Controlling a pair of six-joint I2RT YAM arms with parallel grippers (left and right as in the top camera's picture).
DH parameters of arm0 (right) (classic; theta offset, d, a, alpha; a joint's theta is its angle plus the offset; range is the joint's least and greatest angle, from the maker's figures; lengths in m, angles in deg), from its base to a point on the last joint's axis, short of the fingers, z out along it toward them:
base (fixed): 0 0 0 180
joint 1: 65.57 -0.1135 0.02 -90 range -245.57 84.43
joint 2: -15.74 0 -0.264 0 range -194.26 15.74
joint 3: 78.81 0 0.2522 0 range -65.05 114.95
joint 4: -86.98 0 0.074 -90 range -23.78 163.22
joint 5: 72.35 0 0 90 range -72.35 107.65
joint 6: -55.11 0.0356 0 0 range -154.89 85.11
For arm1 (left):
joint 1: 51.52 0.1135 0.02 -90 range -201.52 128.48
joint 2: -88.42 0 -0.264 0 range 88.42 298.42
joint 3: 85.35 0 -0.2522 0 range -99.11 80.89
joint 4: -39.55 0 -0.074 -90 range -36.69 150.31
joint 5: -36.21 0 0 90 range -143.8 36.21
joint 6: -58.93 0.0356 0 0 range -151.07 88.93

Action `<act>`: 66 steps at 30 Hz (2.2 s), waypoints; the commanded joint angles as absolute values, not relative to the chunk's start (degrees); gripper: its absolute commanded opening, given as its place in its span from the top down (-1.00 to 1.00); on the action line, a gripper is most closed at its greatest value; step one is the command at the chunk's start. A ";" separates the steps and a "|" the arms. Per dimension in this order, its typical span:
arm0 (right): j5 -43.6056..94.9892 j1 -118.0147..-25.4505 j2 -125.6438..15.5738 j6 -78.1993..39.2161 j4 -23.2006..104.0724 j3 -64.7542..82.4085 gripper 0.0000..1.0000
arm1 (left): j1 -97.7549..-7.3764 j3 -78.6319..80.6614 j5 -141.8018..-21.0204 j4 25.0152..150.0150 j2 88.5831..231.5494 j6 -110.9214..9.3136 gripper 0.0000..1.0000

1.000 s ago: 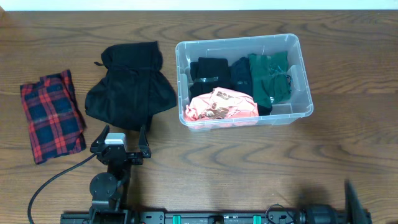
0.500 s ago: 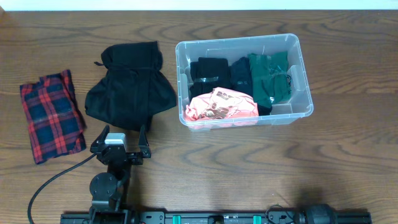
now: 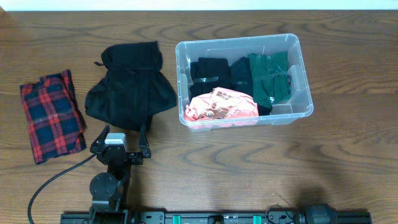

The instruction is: Pack container

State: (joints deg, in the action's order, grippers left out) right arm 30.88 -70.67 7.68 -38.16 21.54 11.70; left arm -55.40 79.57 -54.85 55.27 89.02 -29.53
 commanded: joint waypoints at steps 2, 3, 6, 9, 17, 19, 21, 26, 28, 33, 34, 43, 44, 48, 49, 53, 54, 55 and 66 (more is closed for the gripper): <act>30.10 -71.22 7.49 -25.96 21.28 5.93 -0.99 | -55.61 80.66 -53.28 57.39 89.09 -29.18 -0.96; 30.10 -71.22 7.49 -24.96 21.13 4.71 -0.98 | -55.61 80.66 -53.28 57.39 89.09 -29.15 -0.96; 30.10 -71.22 7.49 -20.85 20.64 0.58 -0.98 | -55.61 80.66 -53.28 57.39 89.09 -29.18 -0.96; 29.77 -71.22 7.49 -19.91 19.92 -4.12 -0.98 | -55.61 80.66 -53.28 57.39 89.09 -29.15 -0.96; 23.65 -71.22 7.46 -20.34 33.32 -22.85 -0.99 | -55.61 80.66 -53.28 57.36 89.09 -29.18 -0.96; 23.65 -71.22 7.46 -20.82 40.08 -28.49 -0.99 | -55.61 80.66 -53.28 57.39 89.09 -29.15 -0.96; 23.65 -71.22 7.46 -20.82 45.12 -32.76 -0.99 | -55.61 80.66 -53.28 57.39 89.09 -29.15 -0.96; 23.69 -71.22 7.46 -20.78 56.29 -43.42 -0.98 | -55.61 80.66 -53.28 57.39 89.09 -29.15 -0.96; 23.69 -71.22 7.46 -20.78 60.05 -47.18 -0.99 | -55.61 80.66 -53.28 57.39 89.09 -29.15 -0.96; 23.63 -71.20 7.49 -20.82 69.43 -55.12 -0.98 | -55.61 80.66 -53.28 57.39 89.09 -29.15 -0.96; 23.63 -71.15 7.57 -20.82 70.78 -56.36 -0.98 | -55.61 80.66 -53.28 57.39 89.09 -29.15 -0.96; 23.56 -69.71 11.92 -23.01 76.82 -64.73 -0.99 | -55.61 80.66 -53.28 57.39 89.09 -29.18 -0.96; 23.63 -69.71 12.43 -25.09 76.60 -64.73 -0.98 | -55.61 80.66 -53.28 57.39 89.09 -29.15 -0.96; 23.63 -69.71 15.03 -33.00 74.43 -64.73 -0.99 | -55.61 80.66 -53.28 57.39 89.09 -29.18 -0.96; 23.63 -69.67 15.53 -35.10 73.12 -64.73 -0.99 | -55.61 80.66 -53.28 57.39 89.09 -29.18 -0.96; 22.60 -68.60 15.46 -37.83 69.34 -64.73 -0.98 | -55.61 80.66 -53.28 57.39 89.09 -29.15 -0.96; 21.62 -68.20 15.46 -37.81 69.30 -64.73 -0.98 | -55.61 80.66 -53.28 57.39 89.09 -29.15 -0.96; 21.44 -68.03 15.46 -37.83 69.25 -64.73 -0.98 | -55.61 80.66 -53.28 57.39 89.09 -29.18 -0.96; 21.29 -67.72 15.07 -37.76 69.32 -64.73 -0.99 | -55.61 80.66 -53.28 57.39 89.09 -29.15 -0.96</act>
